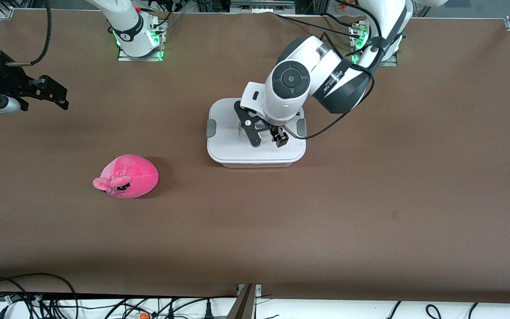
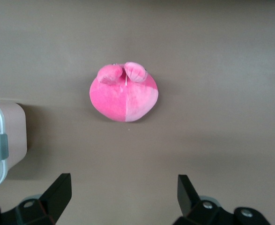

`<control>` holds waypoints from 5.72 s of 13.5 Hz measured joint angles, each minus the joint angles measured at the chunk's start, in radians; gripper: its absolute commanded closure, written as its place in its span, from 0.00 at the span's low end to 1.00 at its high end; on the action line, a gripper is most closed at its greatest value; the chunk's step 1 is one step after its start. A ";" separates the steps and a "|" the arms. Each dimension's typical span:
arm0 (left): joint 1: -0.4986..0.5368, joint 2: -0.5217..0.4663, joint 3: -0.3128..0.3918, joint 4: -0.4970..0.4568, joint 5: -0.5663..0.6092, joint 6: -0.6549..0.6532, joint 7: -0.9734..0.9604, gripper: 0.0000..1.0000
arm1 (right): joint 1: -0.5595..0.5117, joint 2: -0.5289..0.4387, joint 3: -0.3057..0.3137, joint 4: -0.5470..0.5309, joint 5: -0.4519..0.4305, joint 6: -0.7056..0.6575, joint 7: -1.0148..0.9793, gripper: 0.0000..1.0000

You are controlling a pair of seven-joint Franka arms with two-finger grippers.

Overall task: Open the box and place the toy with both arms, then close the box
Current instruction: 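Lower the left gripper and grasp the lid handle, then lift the lid aside with the left gripper while the right gripper grasps the toy, then carry the pink toy into the open box with the right gripper, then open the right gripper and withdraw it from the box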

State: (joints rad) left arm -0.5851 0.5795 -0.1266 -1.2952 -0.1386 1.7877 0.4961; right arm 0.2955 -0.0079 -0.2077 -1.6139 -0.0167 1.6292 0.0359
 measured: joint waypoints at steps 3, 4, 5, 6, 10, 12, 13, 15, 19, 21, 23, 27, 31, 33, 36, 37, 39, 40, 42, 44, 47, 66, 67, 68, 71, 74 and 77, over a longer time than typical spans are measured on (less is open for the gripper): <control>-0.031 0.025 -0.006 -0.050 0.000 0.092 0.087 0.20 | 0.000 0.015 -0.001 0.000 0.002 0.024 0.000 0.00; -0.050 0.031 -0.007 -0.069 0.000 0.123 0.094 0.63 | -0.001 0.018 -0.002 0.000 0.002 0.028 0.000 0.00; -0.065 0.036 -0.007 -0.078 0.001 0.136 0.099 0.90 | -0.002 0.021 -0.004 0.000 0.002 0.029 0.000 0.00; -0.073 0.037 -0.007 -0.082 0.001 0.136 0.100 1.00 | -0.001 0.026 -0.003 0.000 0.002 0.029 0.001 0.00; -0.073 0.035 -0.004 -0.082 0.002 0.136 0.102 1.00 | -0.005 0.052 -0.007 0.001 0.002 0.037 0.004 0.00; -0.073 0.035 -0.004 -0.082 0.002 0.136 0.103 1.00 | -0.006 0.084 -0.008 0.000 0.000 0.036 0.002 0.00; -0.073 0.035 -0.004 -0.082 0.002 0.135 0.112 1.00 | -0.006 0.111 -0.008 0.000 -0.004 0.038 0.000 0.00; -0.073 0.034 -0.004 -0.082 0.002 0.132 0.120 1.00 | -0.005 0.159 -0.007 0.002 -0.012 0.059 -0.015 0.00; -0.074 -0.011 -0.007 -0.064 0.002 0.039 0.121 1.00 | 0.002 0.213 0.001 0.004 -0.013 0.068 -0.023 0.00; -0.071 -0.086 -0.005 -0.057 0.002 -0.083 0.122 1.00 | 0.007 0.271 0.003 0.001 0.001 0.083 -0.025 0.00; -0.060 -0.158 0.008 -0.057 0.003 -0.214 0.122 1.00 | 0.008 0.342 0.003 -0.004 0.042 0.140 -0.041 0.01; 0.136 -0.194 0.021 -0.066 0.029 -0.455 0.339 1.00 | 0.008 0.391 0.003 -0.105 0.054 0.333 -0.043 0.02; 0.343 -0.191 0.024 -0.087 0.223 -0.522 0.661 1.00 | 0.007 0.418 0.002 -0.184 0.096 0.482 -0.054 0.21; 0.437 -0.193 0.026 -0.085 0.285 -0.522 0.736 1.00 | 0.005 0.439 0.000 -0.185 0.123 0.514 -0.090 0.53; 0.600 -0.197 0.023 -0.038 0.291 -0.505 0.804 1.00 | -0.003 0.450 -0.001 -0.185 0.131 0.532 -0.121 0.97; 0.625 -0.198 0.021 -0.013 0.290 -0.501 0.814 1.00 | -0.005 0.450 -0.001 -0.185 0.131 0.535 -0.124 1.00; 0.627 -0.199 0.012 0.007 0.286 -0.495 0.813 1.00 | -0.006 0.450 -0.001 -0.184 0.131 0.540 -0.136 1.00; 0.620 -0.199 0.003 0.007 0.285 -0.495 0.805 1.00 | -0.006 0.450 -0.002 -0.183 0.131 0.541 -0.150 1.00; 0.602 -0.199 -0.006 0.007 0.275 -0.495 0.780 1.00 | -0.005 0.449 -0.002 -0.175 0.131 0.541 -0.213 1.00; 0.596 -0.199 -0.007 0.007 0.273 -0.494 0.777 1.00 | -0.004 0.437 0.000 -0.159 0.131 0.517 -0.256 1.00; 0.598 -0.199 -0.006 0.008 0.273 -0.494 0.777 1.00 | 0.006 0.395 0.021 -0.070 0.131 0.355 -0.365 1.00; 0.598 -0.199 -0.007 0.010 0.273 -0.494 0.777 1.00 | 0.250 0.461 0.548 0.155 -0.198 0.167 -0.520 1.00; 0.598 -0.199 -0.007 0.010 0.273 -0.494 0.777 1.00 | 0.257 0.484 0.548 0.156 -0.214 0.184 -0.511 1.00; 0.598 -0.199 -0.007 0.010 0.273 -0.494 0.777 1.00 | 0.263 0.503 0.548 0.156 -0.233 0.195 -0.501 1.00; 0.598 -0.199 -0.007 0.010 0.273 -0.494 0.777 1.00 | 0.277 0.544 0.548 0.157 -0.270 0.211 -0.477 1.00; 0.598 -0.199 -0.007 0.010 0.273 -0.494 0.777 1.00 | 0.288 0.584 0.547 0.156 -0.325 0.251 -0.389 0.44; 0.597 -0.199 -0.007 0.010 0.266 -0.494 0.777 1.00 | 0.317 0.660 0.547 0.155 -0.392 0.317 -0.273 0.00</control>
State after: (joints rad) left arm 0.0124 0.3805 -0.1333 -1.2849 0.1275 1.2936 1.2729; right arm 0.6130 0.6519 0.3395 -1.4592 -0.4082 1.9463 -0.2367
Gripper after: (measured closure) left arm 0.930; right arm 0.811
